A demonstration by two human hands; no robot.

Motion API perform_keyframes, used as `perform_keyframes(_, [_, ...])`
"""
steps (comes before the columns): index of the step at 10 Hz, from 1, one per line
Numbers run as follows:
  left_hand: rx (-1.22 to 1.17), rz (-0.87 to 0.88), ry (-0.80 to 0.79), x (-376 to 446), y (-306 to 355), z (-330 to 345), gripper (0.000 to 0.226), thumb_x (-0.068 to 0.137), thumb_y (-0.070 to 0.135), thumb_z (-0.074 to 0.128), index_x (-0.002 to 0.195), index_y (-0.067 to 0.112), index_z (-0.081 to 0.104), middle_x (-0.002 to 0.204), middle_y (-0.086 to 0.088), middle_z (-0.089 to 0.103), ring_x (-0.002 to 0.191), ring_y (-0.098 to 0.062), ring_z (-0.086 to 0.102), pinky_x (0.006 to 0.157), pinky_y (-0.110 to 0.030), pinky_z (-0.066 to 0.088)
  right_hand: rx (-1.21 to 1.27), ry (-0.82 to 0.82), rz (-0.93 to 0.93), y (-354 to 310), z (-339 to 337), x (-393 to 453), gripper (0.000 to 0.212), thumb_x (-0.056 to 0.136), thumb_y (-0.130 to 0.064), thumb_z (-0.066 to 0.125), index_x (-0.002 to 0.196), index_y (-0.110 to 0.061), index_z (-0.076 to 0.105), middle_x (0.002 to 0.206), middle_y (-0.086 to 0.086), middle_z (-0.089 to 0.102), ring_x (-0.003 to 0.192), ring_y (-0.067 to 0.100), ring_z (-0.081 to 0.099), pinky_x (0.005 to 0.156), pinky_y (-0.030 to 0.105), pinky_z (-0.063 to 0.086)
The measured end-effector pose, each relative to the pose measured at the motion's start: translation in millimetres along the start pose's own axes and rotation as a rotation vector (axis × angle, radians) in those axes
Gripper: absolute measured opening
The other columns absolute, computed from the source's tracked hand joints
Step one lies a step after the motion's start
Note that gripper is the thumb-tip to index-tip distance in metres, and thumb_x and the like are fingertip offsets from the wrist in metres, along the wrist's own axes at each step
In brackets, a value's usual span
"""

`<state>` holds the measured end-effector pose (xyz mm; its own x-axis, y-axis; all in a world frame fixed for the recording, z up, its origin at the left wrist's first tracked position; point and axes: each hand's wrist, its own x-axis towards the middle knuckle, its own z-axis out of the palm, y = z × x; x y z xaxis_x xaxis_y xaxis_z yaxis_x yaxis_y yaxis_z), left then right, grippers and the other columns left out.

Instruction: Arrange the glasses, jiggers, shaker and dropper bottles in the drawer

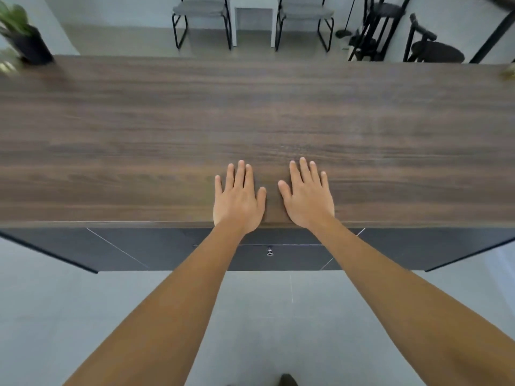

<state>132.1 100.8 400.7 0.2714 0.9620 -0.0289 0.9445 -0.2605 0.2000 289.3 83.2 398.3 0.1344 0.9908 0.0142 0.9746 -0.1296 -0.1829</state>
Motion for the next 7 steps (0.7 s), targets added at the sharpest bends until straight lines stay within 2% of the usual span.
perform_keyframes(3, [0.015, -0.010, -0.021, -1.3, 3.0, -2.8, 0.062, 0.100, 0.044, 0.013, 0.153, 0.015, 0.002, 0.163, -0.001, -0.001, 0.151, -0.023, -0.005, 0.122, -0.050, 0.004, -0.047, -0.031, 0.000, -0.3, 0.0, 0.2, 0.063, 0.100, -0.047, 0.013, 0.153, -0.014, 0.010, 0.162, 0.009, 0.008, 0.150, 0.028, 0.004, 0.122, 0.048, 0.010])
perform_keyframes(5, [0.025, -0.018, -0.014, -0.1, 2.3, -2.7, 0.062, 0.100, 0.045, 0.013, 0.153, 0.015, 0.003, 0.163, -0.001, 0.001, 0.151, -0.023, -0.004, 0.122, -0.050, 0.005, 0.000, -0.010, 0.006, 0.5, -3.5, -0.4, 0.061, 0.100, -0.047, 0.019, 0.152, -0.015, 0.016, 0.161, 0.010, 0.012, 0.150, 0.028, 0.007, 0.121, 0.047, 0.010])
perform_keyframes(6, [0.010, -0.010, -0.011, -2.7, 3.5, -4.2, 0.062, 0.100, 0.045, 0.013, 0.153, 0.015, 0.004, 0.163, -0.001, 0.001, 0.151, -0.023, -0.004, 0.122, -0.050, 0.004, 0.216, -0.031, 0.000, -3.7, -7.8, -8.8, 0.057, 0.098, -0.042, 0.037, 0.147, -0.015, 0.031, 0.159, 0.009, 0.023, 0.149, 0.027, 0.013, 0.120, 0.048, 0.010])
perform_keyframes(7, [0.012, -0.009, 0.012, -1.3, 4.0, -3.1, 0.061, 0.100, 0.044, 0.013, 0.153, 0.016, 0.005, 0.163, -0.001, 0.002, 0.151, -0.023, -0.004, 0.122, -0.050, 0.004, 0.764, 0.018, 0.144, -2.0, -49.3, -13.3, 0.037, 0.091, -0.035, 0.057, 0.125, -0.020, 0.061, 0.133, 0.005, 0.061, 0.128, 0.020, 0.051, 0.113, 0.041, 0.035])
